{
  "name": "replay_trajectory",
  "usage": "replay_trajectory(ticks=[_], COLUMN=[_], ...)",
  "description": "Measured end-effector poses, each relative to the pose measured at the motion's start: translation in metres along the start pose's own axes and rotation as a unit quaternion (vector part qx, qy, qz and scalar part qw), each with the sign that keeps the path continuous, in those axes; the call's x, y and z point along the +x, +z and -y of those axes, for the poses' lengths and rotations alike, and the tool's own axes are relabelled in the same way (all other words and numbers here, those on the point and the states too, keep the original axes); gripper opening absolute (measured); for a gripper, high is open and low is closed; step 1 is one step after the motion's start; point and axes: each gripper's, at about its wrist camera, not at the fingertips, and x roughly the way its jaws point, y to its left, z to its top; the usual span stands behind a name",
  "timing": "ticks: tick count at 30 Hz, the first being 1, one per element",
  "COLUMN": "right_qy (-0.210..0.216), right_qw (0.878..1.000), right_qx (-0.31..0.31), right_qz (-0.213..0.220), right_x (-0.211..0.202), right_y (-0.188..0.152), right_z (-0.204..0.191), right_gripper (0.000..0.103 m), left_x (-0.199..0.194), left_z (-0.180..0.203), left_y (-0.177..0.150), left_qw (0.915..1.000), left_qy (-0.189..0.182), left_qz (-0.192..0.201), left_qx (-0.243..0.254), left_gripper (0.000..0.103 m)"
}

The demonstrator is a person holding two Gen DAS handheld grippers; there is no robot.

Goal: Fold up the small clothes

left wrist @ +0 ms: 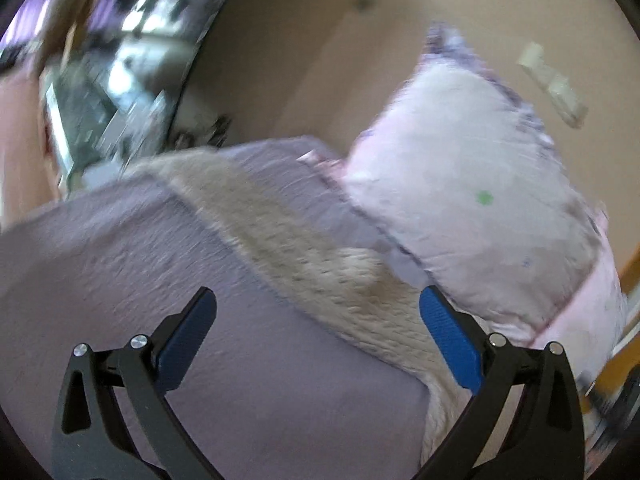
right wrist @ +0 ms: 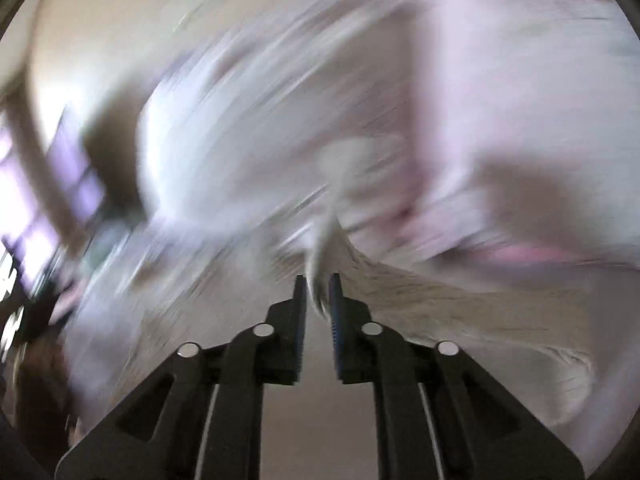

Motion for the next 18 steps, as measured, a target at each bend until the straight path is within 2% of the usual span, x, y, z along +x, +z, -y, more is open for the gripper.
replay_trajectory(ticks=[1, 2, 3, 5, 7, 9, 12, 14, 15, 17, 18], right_qy=[0.006, 0.007, 0.001, -0.022, -0.044, -0.064, -0.099, -0.109, -0.111, -0.113, -0.116], right_qw=[1.0, 0.999, 0.999, 0.999, 0.997, 0.996, 0.99, 0.987, 0.984, 0.981, 0.978], right_qx=[-0.016, -0.026, -0.034, -0.033, -0.015, 0.014, 0.06, 0.087, 0.109, 0.133, 0.144], right_qz=[-0.018, -0.018, -0.001, 0.034, 0.053, 0.064, 0.075, 0.079, 0.083, 0.089, 0.093], right_x=[0.008, 0.01, 0.006, -0.006, -0.018, -0.044, -0.071, -0.082, -0.091, -0.099, -0.102], right_y=[-0.006, -0.009, -0.01, -0.008, -0.008, -0.017, -0.038, -0.053, -0.059, -0.067, -0.071], right_z=[-0.018, -0.026, -0.028, -0.015, 0.004, 0.027, 0.065, 0.085, 0.099, 0.114, 0.123], right_gripper=[0.029, 0.046, 0.064, 0.075, 0.075, 0.076, 0.078, 0.078, 0.078, 0.078, 0.078], left_x=[0.004, 0.008, 0.012, 0.019, 0.032, 0.05, 0.063, 0.07, 0.075, 0.08, 0.084], left_z=[-0.006, -0.011, -0.017, -0.024, -0.032, -0.045, -0.056, -0.063, -0.067, -0.075, -0.082], left_y=[0.003, 0.006, 0.009, 0.015, 0.022, 0.03, 0.044, 0.052, 0.057, 0.063, 0.066], left_qw=[0.9998, 0.9995, 0.999, 0.9983, 0.9965, 0.9919, 0.9893, 0.9868, 0.9849, 0.9814, 0.9777], left_qy=[-0.001, -0.002, -0.002, -0.001, -0.006, -0.001, 0.003, 0.0, 0.002, 0.008, 0.022], left_qz=[-0.01, -0.017, -0.022, -0.027, -0.035, -0.053, -0.042, -0.038, -0.036, -0.034, -0.039], left_qx=[-0.016, -0.028, -0.038, -0.052, -0.076, -0.115, -0.139, -0.157, -0.169, -0.189, -0.205], left_gripper=[0.1, 0.1, 0.098, 0.09, 0.079, 0.073, 0.064, 0.063, 0.058, 0.04, 0.019])
